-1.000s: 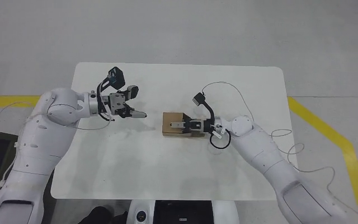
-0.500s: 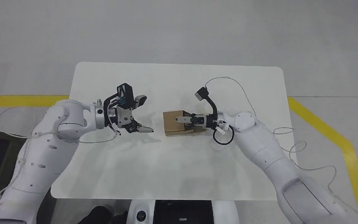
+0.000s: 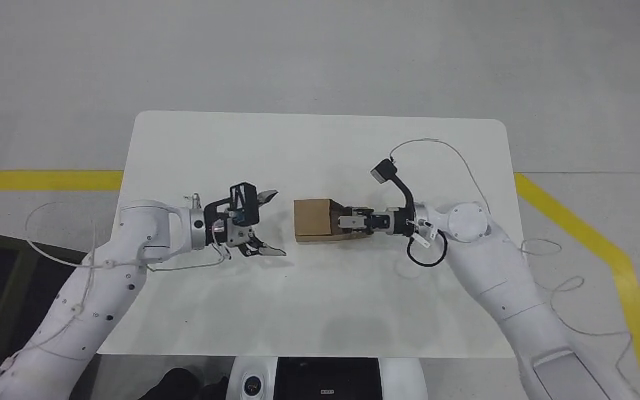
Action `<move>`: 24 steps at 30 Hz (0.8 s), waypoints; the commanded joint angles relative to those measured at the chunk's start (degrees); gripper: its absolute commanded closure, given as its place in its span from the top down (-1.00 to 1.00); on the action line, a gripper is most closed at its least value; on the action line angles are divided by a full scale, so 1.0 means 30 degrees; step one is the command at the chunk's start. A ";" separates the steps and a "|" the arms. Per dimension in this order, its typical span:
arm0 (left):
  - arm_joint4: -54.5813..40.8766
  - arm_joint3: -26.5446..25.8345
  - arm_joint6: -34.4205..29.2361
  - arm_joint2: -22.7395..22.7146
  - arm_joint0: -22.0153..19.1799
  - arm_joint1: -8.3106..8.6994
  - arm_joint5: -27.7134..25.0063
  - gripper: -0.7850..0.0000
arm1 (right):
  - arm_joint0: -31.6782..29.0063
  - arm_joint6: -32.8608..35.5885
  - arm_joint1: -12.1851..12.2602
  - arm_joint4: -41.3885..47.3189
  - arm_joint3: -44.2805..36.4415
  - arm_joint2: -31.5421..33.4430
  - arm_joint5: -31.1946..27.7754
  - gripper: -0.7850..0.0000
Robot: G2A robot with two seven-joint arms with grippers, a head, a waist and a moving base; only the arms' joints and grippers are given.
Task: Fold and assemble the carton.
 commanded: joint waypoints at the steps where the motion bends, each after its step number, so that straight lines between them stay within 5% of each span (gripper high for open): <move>1: 0.1035 0.0065 0.0993 0.0283 0.0098 -0.0080 0.0337 1.00 | -0.0574 0.0085 0.0305 -0.0459 -0.1113 0.0793 0.0308 1.00; 9: 0.3347 0.0983 0.3299 0.1492 -0.0254 -0.0465 0.1159 1.00 | -0.2357 0.1144 0.1276 -0.2434 -0.4402 0.3243 0.0323 1.00; 10: 0.3471 0.1191 0.3439 0.1658 -0.0358 -0.0526 0.1227 1.00 | -0.2490 0.1282 0.1357 -0.2569 -0.4678 0.3443 0.0227 -0.23; 11: 0.3579 0.1355 0.3554 0.1816 -0.0485 -0.0587 0.1263 1.00 | -0.2609 0.1386 0.1435 -0.2787 -0.4919 0.3625 0.0207 -0.88; 12: 0.3656 0.1533 0.3647 0.1965 -0.0605 -0.0647 0.1297 1.00 | -0.2714 0.1409 0.1509 -0.3050 -0.5133 0.3809 0.0207 -1.00; 24: 0.2085 0.3512 0.2776 0.3086 -0.1917 -0.1363 0.1572 1.00 | -0.2964 0.1131 0.1767 -0.4098 -0.5809 0.4479 -0.0385 -1.00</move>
